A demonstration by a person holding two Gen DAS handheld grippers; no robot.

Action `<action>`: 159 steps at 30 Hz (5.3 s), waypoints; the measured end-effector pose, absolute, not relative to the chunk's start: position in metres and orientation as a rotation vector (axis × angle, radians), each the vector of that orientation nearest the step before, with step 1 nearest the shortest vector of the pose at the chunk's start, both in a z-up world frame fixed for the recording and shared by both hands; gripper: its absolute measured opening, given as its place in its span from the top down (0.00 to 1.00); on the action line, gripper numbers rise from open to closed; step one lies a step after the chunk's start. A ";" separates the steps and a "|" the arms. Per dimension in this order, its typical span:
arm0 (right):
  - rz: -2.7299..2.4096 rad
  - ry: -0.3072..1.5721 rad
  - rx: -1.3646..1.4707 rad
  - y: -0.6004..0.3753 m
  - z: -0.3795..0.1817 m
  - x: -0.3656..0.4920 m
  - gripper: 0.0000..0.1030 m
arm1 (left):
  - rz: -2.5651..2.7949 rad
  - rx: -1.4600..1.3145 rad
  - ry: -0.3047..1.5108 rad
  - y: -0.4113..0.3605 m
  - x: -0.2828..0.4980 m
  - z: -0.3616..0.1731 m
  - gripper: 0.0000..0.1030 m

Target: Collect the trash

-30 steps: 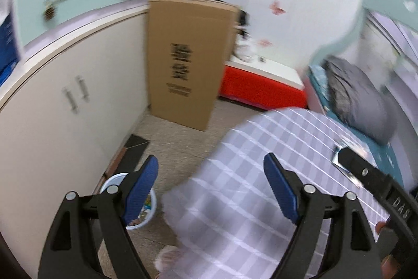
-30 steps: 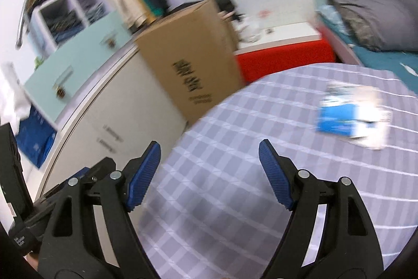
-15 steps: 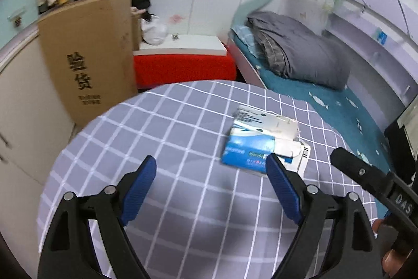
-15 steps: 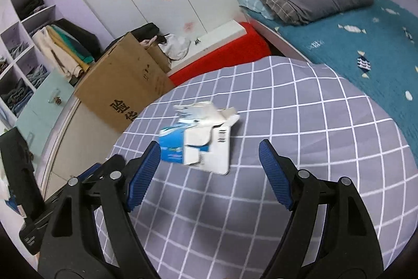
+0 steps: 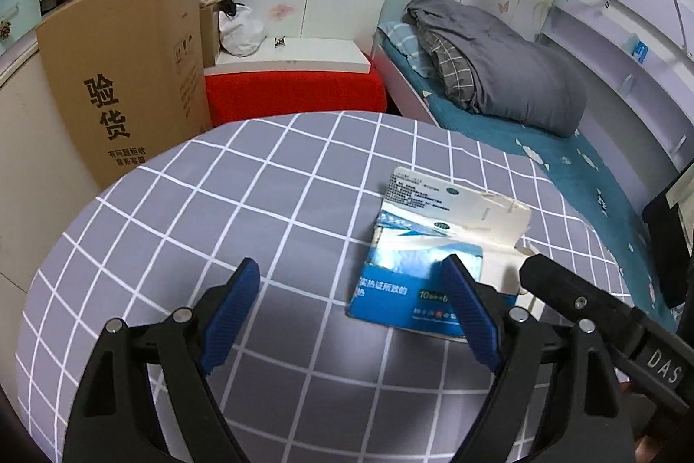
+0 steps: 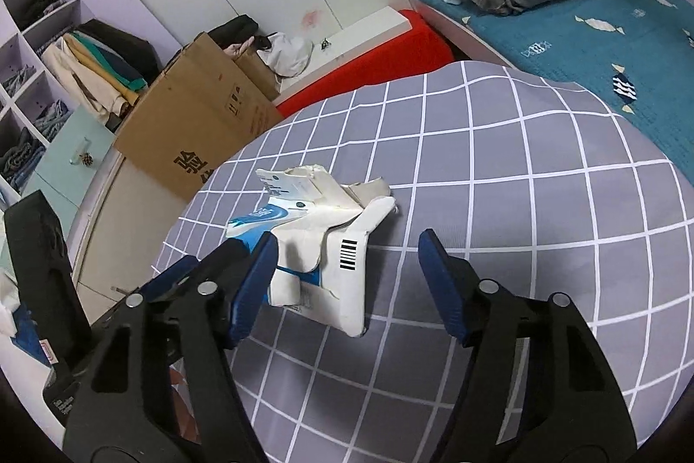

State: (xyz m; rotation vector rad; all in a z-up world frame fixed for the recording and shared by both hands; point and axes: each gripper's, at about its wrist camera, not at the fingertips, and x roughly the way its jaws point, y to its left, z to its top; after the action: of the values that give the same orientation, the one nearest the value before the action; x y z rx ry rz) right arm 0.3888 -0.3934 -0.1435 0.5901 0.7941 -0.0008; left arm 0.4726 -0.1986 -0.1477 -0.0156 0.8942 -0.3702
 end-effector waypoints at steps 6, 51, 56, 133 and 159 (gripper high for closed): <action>0.012 0.806 0.588 -0.395 -0.148 0.395 0.50 | -0.397 -0.067 0.893 -0.198 0.479 -0.151 0.19; 0.270 0.718 0.478 -0.270 -0.065 0.359 0.65 | -0.448 -0.218 0.713 -0.071 0.380 -0.070 0.73; 0.379 0.728 0.434 -0.197 -0.048 0.350 0.67 | -0.425 -0.246 0.672 -0.008 0.351 -0.056 0.74; 0.351 0.831 0.314 -0.133 -0.091 0.353 0.60 | -0.292 -0.384 0.723 0.070 0.349 -0.099 0.74; 0.629 1.029 0.133 0.143 -0.163 0.399 0.57 | 0.026 -0.602 0.784 0.334 0.333 -0.183 0.67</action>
State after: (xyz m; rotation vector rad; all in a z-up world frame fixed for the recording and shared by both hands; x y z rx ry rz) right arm 0.3990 0.1430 -0.1635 0.1334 1.0290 0.6289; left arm 0.3333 0.3337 -0.1829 -0.6017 0.7844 0.0260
